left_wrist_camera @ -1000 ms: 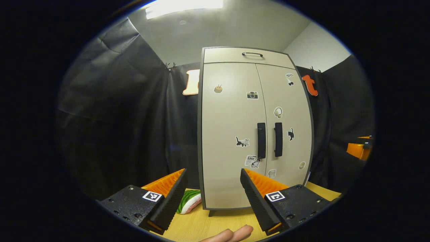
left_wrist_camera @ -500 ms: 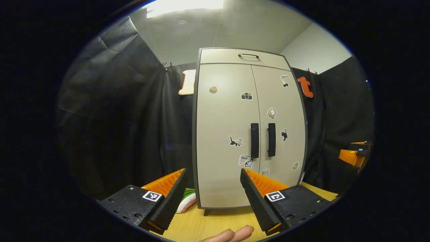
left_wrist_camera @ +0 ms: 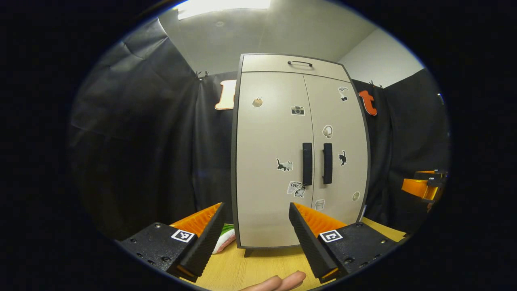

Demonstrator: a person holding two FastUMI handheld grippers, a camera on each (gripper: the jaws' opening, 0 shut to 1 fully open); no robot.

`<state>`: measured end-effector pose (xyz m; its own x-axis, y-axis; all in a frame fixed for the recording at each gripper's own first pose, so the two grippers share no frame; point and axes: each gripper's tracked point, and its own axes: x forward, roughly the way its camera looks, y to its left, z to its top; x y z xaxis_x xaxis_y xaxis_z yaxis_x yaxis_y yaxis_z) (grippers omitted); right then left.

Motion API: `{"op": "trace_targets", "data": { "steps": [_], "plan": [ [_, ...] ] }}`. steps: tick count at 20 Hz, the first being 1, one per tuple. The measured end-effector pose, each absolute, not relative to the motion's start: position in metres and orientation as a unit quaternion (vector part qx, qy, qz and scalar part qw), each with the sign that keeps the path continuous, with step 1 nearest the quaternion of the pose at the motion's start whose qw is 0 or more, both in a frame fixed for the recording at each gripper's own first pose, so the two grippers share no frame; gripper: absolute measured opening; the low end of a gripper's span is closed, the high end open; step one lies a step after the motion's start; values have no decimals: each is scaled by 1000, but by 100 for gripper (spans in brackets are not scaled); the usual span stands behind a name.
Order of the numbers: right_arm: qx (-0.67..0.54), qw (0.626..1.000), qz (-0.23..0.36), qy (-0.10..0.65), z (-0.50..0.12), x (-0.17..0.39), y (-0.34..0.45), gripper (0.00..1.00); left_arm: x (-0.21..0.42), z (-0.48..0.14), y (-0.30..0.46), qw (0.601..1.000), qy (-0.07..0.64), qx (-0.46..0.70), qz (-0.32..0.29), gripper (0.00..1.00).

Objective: Open the right door of the double-door shoe cabinet with the right hand, and open the left door with the left hand.

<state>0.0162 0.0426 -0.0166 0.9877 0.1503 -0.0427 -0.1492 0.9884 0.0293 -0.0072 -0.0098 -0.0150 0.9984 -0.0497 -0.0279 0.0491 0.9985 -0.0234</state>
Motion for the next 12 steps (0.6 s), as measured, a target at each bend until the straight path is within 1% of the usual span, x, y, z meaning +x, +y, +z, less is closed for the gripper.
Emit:
{"op": "trace_targets", "data": {
  "steps": [4,5,6,9,10,11,12],
  "plan": [
    [9,996,88,15,-3,48,63,96,-9,-19,-8,999,17,-13,-29,96],
    [9,996,88,12,1,58,68,94,-11,-20,-7,999,17,-16,-31,94],
    [12,996,89,11,6,69,74,96,-13,-23,-6,999,19,-19,-31,96],
    [49,993,110,4,21,98,98,96,-23,-30,0,999,22,-19,-31,96],
    [61,992,108,4,25,109,103,96,-27,-31,2,999,20,-22,-32,96],
    [60,992,107,6,25,120,107,96,-30,-34,4,999,21,-22,-35,94],
    [46,992,114,6,24,131,116,94,-35,-38,6,999,21,-22,-35,94]
  ]
}}
